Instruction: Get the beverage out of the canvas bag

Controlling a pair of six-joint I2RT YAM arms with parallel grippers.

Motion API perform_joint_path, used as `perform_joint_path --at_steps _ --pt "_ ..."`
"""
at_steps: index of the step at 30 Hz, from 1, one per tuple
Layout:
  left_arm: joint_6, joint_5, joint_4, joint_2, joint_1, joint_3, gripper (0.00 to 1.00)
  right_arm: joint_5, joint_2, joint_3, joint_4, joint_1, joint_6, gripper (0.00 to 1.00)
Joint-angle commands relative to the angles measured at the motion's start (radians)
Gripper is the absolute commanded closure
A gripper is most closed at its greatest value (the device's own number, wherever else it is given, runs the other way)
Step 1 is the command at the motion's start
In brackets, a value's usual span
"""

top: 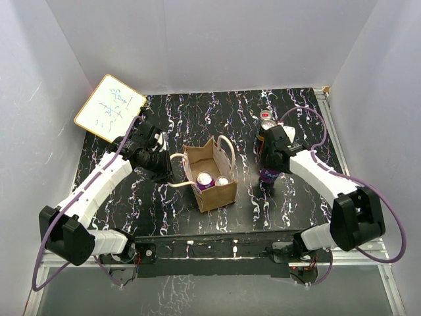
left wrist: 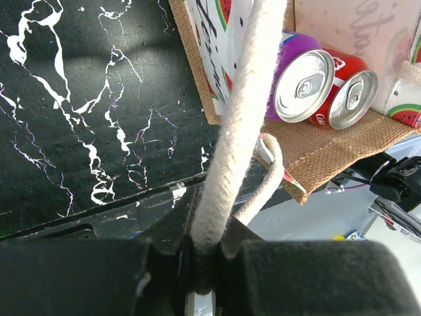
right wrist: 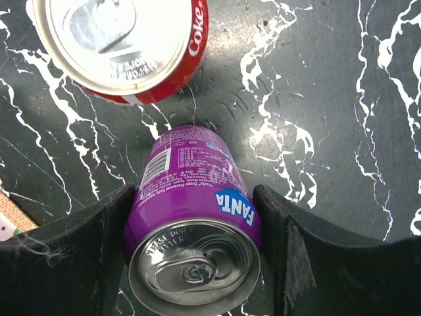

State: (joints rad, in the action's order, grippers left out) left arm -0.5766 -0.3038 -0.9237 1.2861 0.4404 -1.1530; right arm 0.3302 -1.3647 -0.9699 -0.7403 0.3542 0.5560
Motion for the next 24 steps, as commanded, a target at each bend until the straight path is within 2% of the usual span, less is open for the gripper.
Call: perform_joint_path --at_steps 1,11,12,16,20,24 --pt "0.004 -0.009 -0.023 -0.031 -0.005 -0.022 1.0 0.037 -0.013 -0.033 0.126 -0.01 -0.061 0.92" --pt "0.016 -0.012 -0.025 -0.013 -0.005 -0.028 1.0 0.03 -0.1 -0.048 0.143 -0.024 -0.117 0.91" --pt "0.016 -0.009 -0.024 -0.013 -0.005 -0.027 1.0 0.027 -0.105 -0.051 0.137 -0.025 -0.119 0.87" --pt "0.018 -0.011 -0.036 0.005 -0.005 -0.04 1.0 0.01 -0.11 -0.054 0.128 -0.026 -0.124 0.59" --pt "0.024 -0.012 -0.041 0.014 -0.005 -0.05 1.0 -0.019 -0.098 -0.051 0.128 -0.025 -0.125 0.42" --pt "0.015 -0.016 -0.025 0.007 -0.005 -0.031 1.0 -0.035 -0.078 -0.07 0.108 -0.024 -0.131 0.22"
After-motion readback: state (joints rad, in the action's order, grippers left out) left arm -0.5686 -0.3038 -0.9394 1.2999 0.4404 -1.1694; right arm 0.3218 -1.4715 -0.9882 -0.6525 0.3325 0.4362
